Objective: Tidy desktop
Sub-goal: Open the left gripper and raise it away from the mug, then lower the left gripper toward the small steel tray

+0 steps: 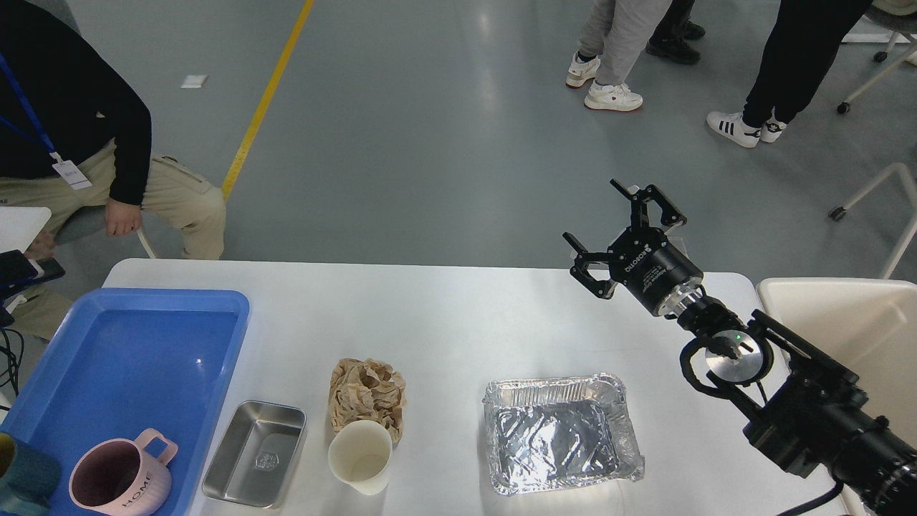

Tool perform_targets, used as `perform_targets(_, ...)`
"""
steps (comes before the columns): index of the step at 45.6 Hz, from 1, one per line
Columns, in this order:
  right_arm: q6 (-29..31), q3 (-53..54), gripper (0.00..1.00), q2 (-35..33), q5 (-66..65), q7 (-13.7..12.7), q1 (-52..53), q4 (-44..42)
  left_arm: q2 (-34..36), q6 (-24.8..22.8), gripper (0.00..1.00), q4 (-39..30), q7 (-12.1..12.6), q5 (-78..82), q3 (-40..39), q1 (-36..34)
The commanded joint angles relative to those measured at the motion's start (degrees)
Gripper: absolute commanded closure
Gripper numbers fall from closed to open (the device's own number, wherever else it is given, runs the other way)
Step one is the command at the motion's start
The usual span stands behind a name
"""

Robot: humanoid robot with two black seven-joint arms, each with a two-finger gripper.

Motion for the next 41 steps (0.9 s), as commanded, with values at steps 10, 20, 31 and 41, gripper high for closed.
perform_targets(10,0.0,0.2,0.0,0.4,0.0,0.0,-0.3,0.3,-0.9,5.4,0.03,0.5,-0.8,-0.2,1.8,0.0)
perform_targets(20,0.0,0.5,0.0,0.2,0.0,0.0,-0.2,0.9,-3.8,5.1,0.03,2.4,-2.5,-0.3,1.8,0.1)
perform_targets(31,0.0,0.7,0.0,0.5,0.0,0.0,-0.1,1.0,-7.2,-1.9,0.03,7.5,-3.0,16.0,1.9,-0.1)
perform_targets(41,0.0,0.9,0.0,0.6,0.0,0.0,-0.1,1.0,-15.2,-5.2,0.03,12.8,-5.0,48.4,2.1,0.1)
